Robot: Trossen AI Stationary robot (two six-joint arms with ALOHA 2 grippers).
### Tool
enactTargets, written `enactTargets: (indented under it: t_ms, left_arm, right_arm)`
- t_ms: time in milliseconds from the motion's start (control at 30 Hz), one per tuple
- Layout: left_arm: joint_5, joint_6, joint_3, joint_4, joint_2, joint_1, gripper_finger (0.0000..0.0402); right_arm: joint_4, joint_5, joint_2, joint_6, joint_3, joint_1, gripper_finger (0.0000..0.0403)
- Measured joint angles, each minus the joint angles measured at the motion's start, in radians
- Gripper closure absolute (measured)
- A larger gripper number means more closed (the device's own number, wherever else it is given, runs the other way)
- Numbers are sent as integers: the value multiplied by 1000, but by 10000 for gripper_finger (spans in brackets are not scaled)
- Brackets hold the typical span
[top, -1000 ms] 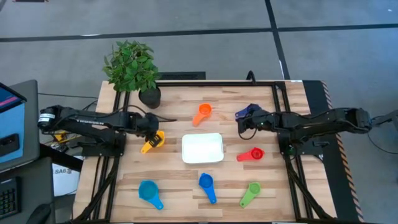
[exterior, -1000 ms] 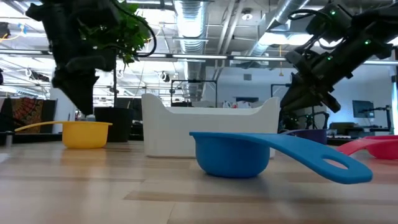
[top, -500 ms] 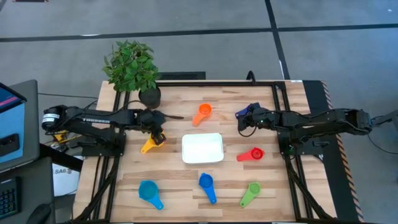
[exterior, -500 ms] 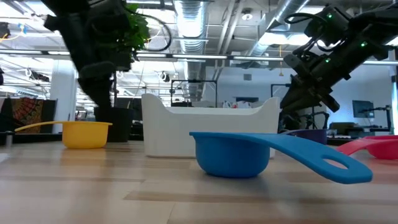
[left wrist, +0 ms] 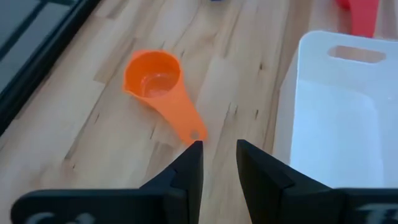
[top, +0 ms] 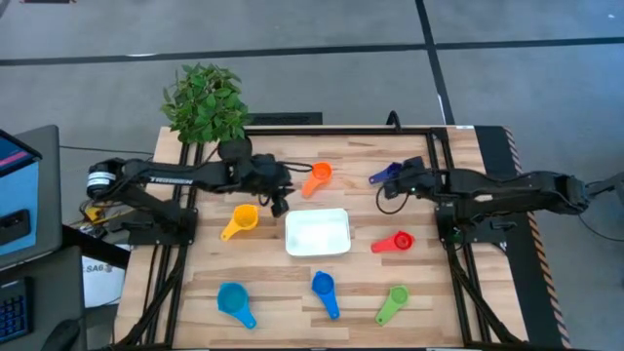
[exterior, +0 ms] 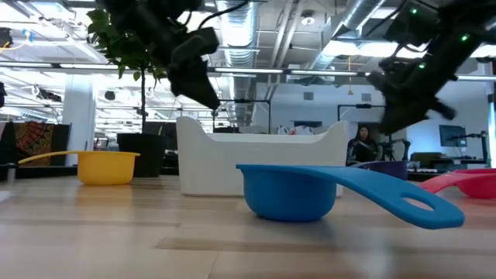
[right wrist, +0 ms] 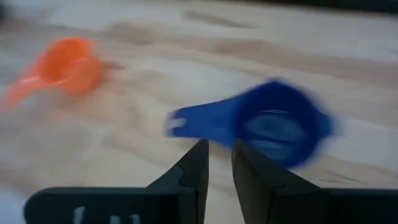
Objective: Nest measuring cups in basket
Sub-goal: Stack the yellow measuring cup into the light blue measuring cup
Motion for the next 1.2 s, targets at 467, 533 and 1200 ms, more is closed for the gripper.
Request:
enactTargets:
  t_ms: [467,533,1200]
  left_arm:
    - [-43,-238,37,-484,42,-18,317]
    - [-96,-307,8,-582,24,-44,317]
    - [27,-12,-60,-628,-3,49,317]
  right_arm:
    - [-187,-21,30,112,17,37,263]
    - [-172,-6,31,120,17,57,251]
    - [-50,25,99,103,17,120,224]
